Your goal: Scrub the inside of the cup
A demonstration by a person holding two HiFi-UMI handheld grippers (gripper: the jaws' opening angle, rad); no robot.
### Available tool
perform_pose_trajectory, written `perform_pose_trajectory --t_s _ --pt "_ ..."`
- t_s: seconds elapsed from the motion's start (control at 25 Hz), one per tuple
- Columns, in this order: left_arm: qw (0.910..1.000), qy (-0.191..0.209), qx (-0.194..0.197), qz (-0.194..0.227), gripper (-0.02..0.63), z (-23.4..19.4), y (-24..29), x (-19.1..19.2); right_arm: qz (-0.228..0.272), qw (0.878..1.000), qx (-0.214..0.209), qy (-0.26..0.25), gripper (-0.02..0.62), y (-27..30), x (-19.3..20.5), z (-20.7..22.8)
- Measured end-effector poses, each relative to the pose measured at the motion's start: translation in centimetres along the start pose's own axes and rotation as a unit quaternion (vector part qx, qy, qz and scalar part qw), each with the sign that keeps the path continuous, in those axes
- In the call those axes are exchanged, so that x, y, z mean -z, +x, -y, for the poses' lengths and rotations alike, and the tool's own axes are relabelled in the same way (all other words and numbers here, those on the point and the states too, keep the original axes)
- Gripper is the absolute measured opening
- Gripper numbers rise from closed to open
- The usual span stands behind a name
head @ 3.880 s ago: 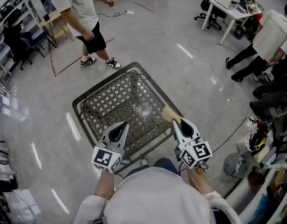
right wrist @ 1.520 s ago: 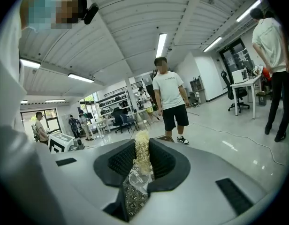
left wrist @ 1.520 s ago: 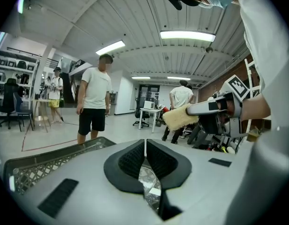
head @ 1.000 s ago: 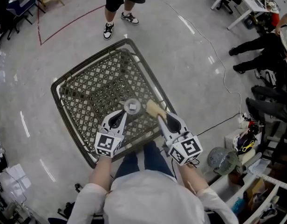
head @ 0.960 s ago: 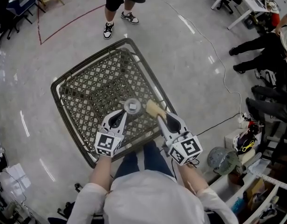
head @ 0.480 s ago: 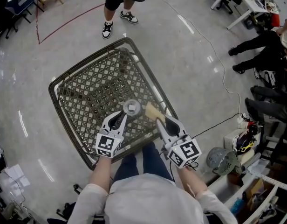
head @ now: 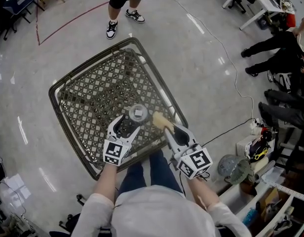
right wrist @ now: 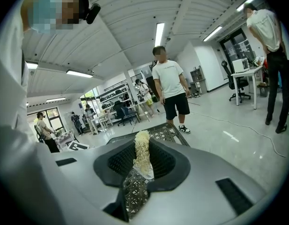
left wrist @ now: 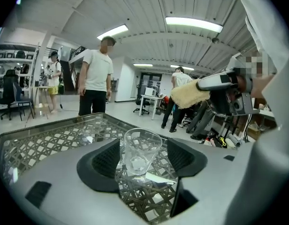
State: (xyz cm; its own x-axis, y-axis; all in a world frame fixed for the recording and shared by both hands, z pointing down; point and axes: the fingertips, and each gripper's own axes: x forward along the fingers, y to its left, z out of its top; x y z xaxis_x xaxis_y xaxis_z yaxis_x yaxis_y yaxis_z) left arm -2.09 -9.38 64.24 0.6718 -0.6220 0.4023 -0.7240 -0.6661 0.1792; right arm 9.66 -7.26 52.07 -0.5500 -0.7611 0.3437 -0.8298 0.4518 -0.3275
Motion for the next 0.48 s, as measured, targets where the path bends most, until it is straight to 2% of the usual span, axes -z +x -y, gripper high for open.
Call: perform_pose_trajectory --t_s 0.48 --pt "0.9998 0.018 -0.006 0.004 0.336 0.5 3.3 2.5 -0.012 1.000 -0.006 -0.007 0.092 0.5 0.8 0.8"
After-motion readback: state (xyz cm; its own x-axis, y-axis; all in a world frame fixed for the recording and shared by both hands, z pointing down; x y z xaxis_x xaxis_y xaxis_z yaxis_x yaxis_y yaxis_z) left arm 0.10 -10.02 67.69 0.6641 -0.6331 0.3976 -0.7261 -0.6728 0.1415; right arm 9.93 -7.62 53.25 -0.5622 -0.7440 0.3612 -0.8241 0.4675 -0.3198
